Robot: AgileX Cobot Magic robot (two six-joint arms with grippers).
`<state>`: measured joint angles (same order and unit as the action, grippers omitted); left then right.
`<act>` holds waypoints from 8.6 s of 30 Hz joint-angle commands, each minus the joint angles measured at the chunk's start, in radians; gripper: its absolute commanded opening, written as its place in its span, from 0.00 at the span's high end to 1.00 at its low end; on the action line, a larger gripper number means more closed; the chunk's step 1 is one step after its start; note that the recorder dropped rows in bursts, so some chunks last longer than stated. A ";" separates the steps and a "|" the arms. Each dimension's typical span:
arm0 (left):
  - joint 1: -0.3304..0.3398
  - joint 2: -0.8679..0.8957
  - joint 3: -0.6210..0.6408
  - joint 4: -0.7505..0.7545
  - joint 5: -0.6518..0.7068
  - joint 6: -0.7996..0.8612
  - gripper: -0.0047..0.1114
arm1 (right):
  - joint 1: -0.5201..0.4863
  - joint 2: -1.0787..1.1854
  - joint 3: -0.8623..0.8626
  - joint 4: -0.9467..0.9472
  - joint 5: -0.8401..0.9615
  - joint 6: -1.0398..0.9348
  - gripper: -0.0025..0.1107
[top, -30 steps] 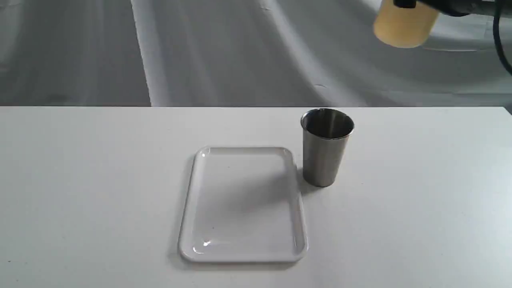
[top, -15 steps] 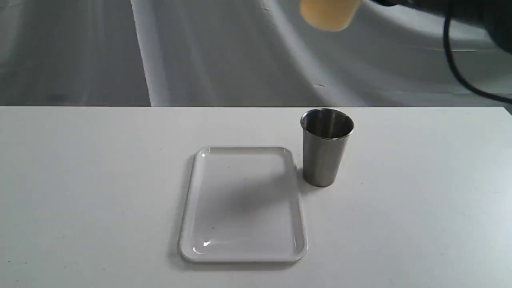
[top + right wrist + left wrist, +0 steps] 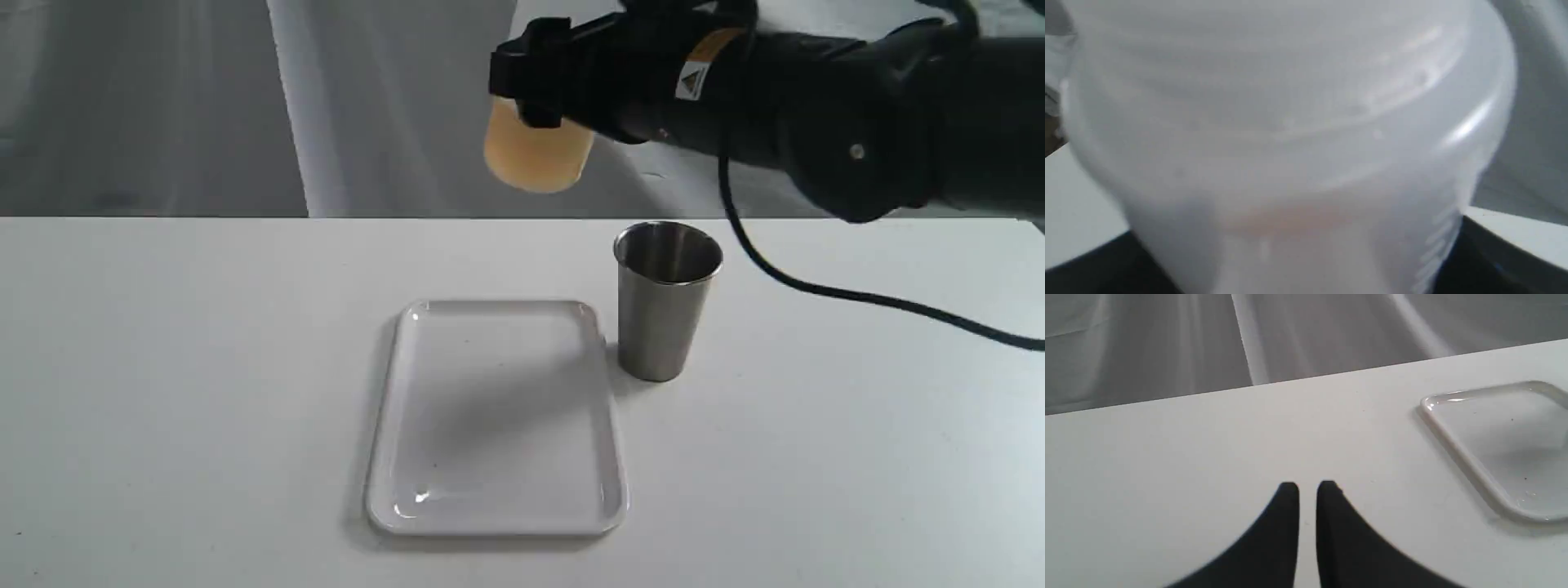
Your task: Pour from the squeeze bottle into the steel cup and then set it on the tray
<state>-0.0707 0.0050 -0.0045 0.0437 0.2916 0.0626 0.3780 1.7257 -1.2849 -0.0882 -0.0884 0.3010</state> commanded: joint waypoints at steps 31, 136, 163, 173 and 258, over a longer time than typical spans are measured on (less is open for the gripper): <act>-0.003 -0.005 0.004 0.001 -0.007 -0.002 0.89 | 0.033 0.171 0.115 0.126 -0.192 -0.218 0.68; -0.003 -0.005 0.004 0.001 -0.007 -0.002 0.89 | 0.090 0.361 0.109 0.148 -0.184 -0.322 0.68; -0.003 -0.005 0.004 0.001 -0.007 -0.002 0.89 | 0.090 0.313 0.123 0.148 -0.121 -0.342 0.18; -0.003 -0.005 0.004 0.001 -0.007 -0.002 0.89 | 0.090 0.112 0.391 0.148 -0.326 -0.342 0.18; -0.003 -0.005 0.004 0.001 -0.007 -0.002 0.89 | -0.527 -1.470 1.241 -0.085 -0.233 -0.184 0.98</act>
<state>-0.0707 0.0050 -0.0045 0.0437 0.2916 0.0626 -0.1409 0.2655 -0.0494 -0.1634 -0.3260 0.1115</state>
